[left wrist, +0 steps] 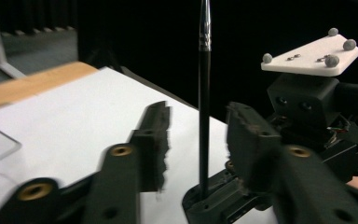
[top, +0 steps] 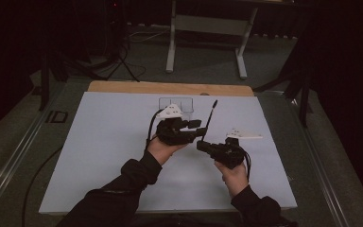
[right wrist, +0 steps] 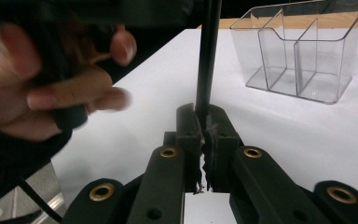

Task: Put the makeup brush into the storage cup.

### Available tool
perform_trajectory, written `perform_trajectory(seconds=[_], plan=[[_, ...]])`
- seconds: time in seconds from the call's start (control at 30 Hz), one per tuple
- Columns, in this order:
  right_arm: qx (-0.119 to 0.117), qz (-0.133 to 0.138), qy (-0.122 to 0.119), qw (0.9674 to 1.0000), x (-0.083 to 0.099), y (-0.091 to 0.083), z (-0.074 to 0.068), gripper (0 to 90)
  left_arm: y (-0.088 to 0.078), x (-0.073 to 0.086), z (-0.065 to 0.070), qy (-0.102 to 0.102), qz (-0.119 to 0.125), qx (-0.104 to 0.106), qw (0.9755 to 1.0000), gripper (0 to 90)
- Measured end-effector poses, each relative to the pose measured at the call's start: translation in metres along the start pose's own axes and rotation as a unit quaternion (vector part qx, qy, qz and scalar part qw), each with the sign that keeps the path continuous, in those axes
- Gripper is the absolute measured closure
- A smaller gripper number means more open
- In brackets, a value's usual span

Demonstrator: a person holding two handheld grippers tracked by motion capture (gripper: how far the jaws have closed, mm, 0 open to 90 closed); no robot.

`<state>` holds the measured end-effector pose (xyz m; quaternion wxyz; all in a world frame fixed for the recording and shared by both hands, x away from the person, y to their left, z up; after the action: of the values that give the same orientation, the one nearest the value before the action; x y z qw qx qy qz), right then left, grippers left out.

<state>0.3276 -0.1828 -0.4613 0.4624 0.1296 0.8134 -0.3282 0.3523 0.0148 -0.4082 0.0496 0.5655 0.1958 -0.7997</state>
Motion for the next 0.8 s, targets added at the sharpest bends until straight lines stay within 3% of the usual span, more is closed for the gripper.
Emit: perform_trajectory(seconds=[0.17, 0.3, 0.5, 0.6, 0.63, 0.8], plan=[[0.003, -0.006, -0.016, 0.9998, 0.001, 0.000, -0.001, 85.8, -0.011, -0.006, 0.000, -0.004, -0.004, -0.007, 1.0000, 35.3], [0.002, -0.008, -0.033, 0.9994, 0.002, 0.002, -0.005, 85.8, -0.018, -0.008, -0.001, -0.001, -0.006, -0.013, 0.9999, 30.0], [-0.015, -0.016, -0.065, 0.9977, 0.007, 0.007, -0.012, 85.8, -0.028, -0.013, -0.003, 0.011, 0.000, -0.001, 0.9999, 19.3], [-0.016, -0.022, -0.079, 0.9965, 0.008, 0.009, -0.014, 85.8, -0.029, -0.015, -0.005, 0.015, -0.011, 0.000, 0.9998, 19.3], [-0.017, -0.026, -0.083, 0.9960, 0.009, 0.010, -0.015, 85.8, -0.029, -0.015, -0.007, 0.009, -0.012, 0.009, 0.9998, 19.5], [-0.017, -0.040, -0.106, 0.9934, 0.014, 0.015, -0.019, 85.8, -0.030, -0.012, -0.013, -0.009, -0.004, 0.018, 0.9998, 34.7]])
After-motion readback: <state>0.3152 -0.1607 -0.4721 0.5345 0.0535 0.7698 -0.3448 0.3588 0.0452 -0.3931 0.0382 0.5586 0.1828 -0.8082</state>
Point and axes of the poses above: each handheld gripper's, and its own axes: y roughly forward along the jaws, x roughly out of its underside, z roughly to its right, the point moved 2 cm from there along y, roughly forward along the jaws, and after that the axes turned 6 degrees about x, right-handed, at the moved point
